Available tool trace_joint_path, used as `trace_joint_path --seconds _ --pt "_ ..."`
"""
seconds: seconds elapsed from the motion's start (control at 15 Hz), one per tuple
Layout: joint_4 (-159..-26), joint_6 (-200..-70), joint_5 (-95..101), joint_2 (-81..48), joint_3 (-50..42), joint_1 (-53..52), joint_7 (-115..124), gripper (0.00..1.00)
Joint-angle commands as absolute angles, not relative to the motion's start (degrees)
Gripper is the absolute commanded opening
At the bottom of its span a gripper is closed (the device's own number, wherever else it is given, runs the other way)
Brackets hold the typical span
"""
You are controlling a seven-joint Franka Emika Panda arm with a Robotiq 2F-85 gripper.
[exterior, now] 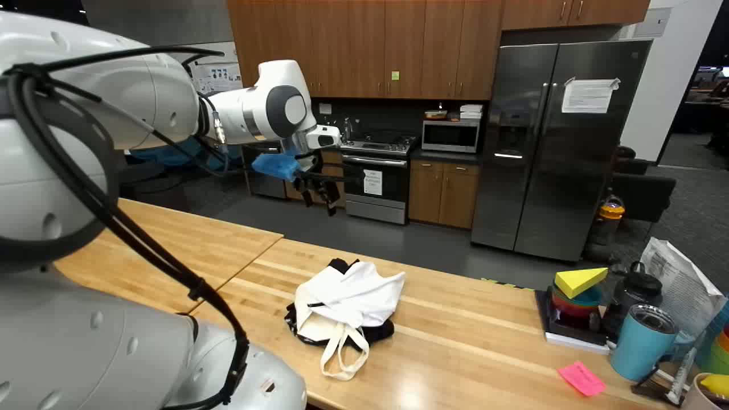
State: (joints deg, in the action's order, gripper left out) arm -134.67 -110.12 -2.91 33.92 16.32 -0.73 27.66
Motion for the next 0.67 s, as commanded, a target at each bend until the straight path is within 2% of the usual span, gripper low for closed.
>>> trace_joint_path --seconds 0.0,0.6 --pt "-134.55 -110.05 -2.47 33.77 15.69 -1.51 28.03 1.0" --pt "-132.67 -113.37 0.26 31.98 17.28 -1.46 28.01 1.0"
